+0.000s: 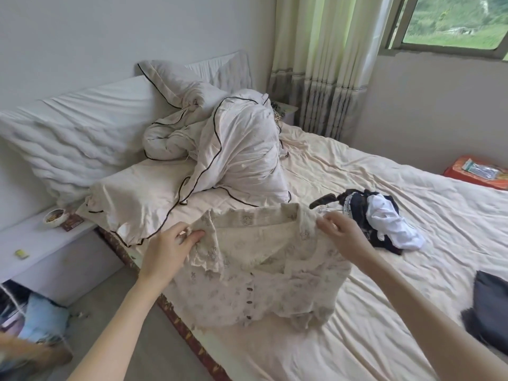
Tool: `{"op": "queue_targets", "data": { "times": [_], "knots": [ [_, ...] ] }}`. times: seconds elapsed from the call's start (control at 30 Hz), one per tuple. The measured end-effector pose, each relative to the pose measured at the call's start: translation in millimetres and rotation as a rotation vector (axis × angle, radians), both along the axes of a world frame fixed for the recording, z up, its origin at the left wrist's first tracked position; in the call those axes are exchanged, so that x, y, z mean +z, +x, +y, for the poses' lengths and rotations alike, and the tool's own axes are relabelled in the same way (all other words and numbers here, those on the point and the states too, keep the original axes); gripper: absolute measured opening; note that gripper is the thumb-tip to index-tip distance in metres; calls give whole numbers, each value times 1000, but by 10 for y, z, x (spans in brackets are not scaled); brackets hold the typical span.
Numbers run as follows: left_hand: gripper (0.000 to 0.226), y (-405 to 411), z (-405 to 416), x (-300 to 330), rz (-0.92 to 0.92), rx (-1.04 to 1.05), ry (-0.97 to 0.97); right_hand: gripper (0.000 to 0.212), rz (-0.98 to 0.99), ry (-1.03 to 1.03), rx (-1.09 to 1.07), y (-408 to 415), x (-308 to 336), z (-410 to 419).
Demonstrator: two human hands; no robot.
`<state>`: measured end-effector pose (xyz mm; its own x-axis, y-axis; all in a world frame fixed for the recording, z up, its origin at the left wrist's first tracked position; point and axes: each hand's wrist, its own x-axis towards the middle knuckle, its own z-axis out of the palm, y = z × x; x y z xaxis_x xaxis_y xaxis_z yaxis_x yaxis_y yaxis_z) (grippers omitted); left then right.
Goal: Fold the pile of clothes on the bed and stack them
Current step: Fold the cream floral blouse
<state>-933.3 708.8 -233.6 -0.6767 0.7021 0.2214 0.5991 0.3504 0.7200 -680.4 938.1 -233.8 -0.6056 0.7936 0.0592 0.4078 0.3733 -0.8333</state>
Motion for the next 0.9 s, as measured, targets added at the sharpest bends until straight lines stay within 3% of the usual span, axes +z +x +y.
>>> {"op": "queue_targets", "data": {
  "times": [0.1, 0.3, 0.5, 0.63, 0.73, 0.83, 0.9],
  "knots": [
    [34, 73, -240, 33, 9, -94, 25, 20, 26, 89, -86, 140, -2, -251],
    [22, 245, -786, 423, 142, -158, 131, 19, -14, 685, -245, 388, 424, -961],
    [11, 411, -1091, 1023, 272, -163, 331, 36, 106, 979, -385, 535, 970, -1410],
    [43, 308, -1076, 1182, 313, -119, 408, 46, 114, 1049, -397, 515, 1205, -1404],
    [55, 169, -948, 1125, 371, -115, 346, 46, 36, 1012, -382, 395, 1137, -1305],
    [50, -27, -764, 843, 352, -124, 210, 42, -98, 891, -338, 197, 871, -1101],
    [33, -206, -597, 618, 314, -124, 139, 42, -178, 828, -296, 21, 635, -885]
  ]
}}
